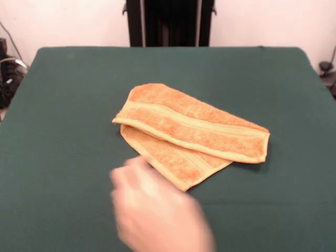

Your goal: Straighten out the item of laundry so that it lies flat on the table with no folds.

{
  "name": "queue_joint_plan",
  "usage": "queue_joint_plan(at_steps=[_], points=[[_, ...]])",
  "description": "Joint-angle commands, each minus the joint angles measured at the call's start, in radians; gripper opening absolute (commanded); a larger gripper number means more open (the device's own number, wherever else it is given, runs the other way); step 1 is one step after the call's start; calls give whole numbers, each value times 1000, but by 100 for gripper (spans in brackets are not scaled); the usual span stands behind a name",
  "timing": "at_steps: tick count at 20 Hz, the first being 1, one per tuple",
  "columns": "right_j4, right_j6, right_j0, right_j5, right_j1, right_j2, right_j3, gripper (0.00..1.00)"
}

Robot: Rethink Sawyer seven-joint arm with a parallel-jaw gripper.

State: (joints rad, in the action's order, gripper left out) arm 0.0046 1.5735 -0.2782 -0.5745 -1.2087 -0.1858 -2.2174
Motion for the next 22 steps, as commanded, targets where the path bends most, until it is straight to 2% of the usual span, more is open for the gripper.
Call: queue_joint_plan(at_steps=[1, 11, 16, 18, 20, 22], points=[[-6, 3, 14, -27, 61, -96, -66, 100], [-45, 26, 43, -136, 68, -71, -12, 100], [-5, 40, 33, -54, 64, -73, -57, 100], [-93, 22, 53, -103, 55, -50, -16, 100], [-97, 11, 61, -161, 36, -53, -11, 100], [-79, 55, 89, -185, 2, -40, -32, 100]])
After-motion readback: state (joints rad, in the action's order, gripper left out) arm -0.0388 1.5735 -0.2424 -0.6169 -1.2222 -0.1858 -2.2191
